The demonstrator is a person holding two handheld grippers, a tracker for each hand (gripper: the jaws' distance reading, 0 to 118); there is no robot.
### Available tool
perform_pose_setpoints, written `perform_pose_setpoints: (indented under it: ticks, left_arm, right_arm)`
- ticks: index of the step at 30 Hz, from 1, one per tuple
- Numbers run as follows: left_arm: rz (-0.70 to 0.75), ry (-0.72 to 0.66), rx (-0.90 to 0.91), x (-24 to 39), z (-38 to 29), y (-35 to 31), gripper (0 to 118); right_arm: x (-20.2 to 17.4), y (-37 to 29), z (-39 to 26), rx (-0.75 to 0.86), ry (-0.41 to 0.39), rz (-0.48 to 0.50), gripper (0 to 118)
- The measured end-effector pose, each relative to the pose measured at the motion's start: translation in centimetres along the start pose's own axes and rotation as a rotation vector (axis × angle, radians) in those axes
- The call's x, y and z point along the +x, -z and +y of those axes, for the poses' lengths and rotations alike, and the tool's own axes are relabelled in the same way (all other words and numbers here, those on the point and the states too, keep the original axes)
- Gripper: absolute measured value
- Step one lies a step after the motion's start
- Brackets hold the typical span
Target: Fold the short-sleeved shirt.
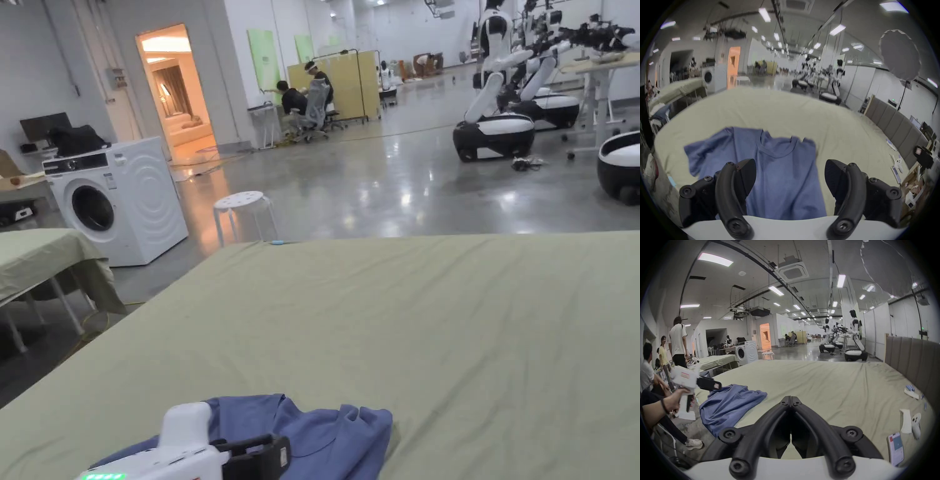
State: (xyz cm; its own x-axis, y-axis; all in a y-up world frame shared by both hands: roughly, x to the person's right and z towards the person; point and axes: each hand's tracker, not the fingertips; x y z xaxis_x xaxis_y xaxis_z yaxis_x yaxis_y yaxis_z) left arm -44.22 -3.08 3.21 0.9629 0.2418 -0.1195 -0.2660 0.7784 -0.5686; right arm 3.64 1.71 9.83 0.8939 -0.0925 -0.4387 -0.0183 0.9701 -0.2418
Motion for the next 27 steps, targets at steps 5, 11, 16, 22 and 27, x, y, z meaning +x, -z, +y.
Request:
perform_pose_setpoints:
  ticks: [5,11,16,22,27]
  left_arm:
    - [0.109,0.092,-0.222,-2.8,-0.7,9.3,87]
    - [0.162,0.065,-0.319,-2.6,-1.6,11.3,79]
    - [0.152,0.115,-0.300,-1.9,-1.1,11.6,2]
    - [0.118,-0.006,-0.309,-2.5,-0.1,11.2,2]
    - [0.018,-0.342,-0.042,-5.0,6.5,6.6,2]
  right_arm:
    - [1.3,-0.3,-0.7,-0.031,0.044,-0.042,0]
    - [2.1,-0.2,-1.5,-0.094,-0.001,-0.085,0]
    - [2.6,0.1,-1.8,-0.134,0.022,-0.063,0]
    - [2.5,-1.1,-2.0,-0.118,-0.028,-0.072,0]
    - [3.5,-2.2,-1.7,-0.100,-0.011,-0.096,0]
